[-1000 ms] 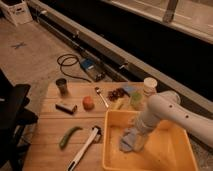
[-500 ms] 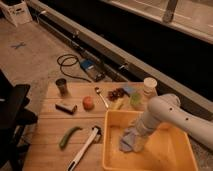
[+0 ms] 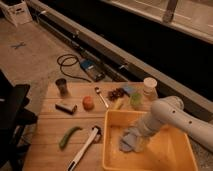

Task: Place towel in plastic cup

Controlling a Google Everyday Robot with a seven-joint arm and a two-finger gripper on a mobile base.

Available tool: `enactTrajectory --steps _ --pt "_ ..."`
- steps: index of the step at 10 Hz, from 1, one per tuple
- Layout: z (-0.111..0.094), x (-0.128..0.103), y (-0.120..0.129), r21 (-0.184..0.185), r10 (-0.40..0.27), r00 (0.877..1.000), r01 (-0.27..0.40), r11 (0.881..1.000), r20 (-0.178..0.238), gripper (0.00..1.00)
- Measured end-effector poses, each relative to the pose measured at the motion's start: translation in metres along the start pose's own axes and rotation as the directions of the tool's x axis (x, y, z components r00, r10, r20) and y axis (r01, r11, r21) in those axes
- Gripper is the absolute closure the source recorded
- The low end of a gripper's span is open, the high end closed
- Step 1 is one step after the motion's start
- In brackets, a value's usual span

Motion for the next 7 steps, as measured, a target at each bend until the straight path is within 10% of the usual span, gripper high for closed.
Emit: enactTrajectory --steps 7 --pt "0.038 0.016 -0.001 0.002 0.02 0.999 -0.02 1.0 -0.04 0.23"
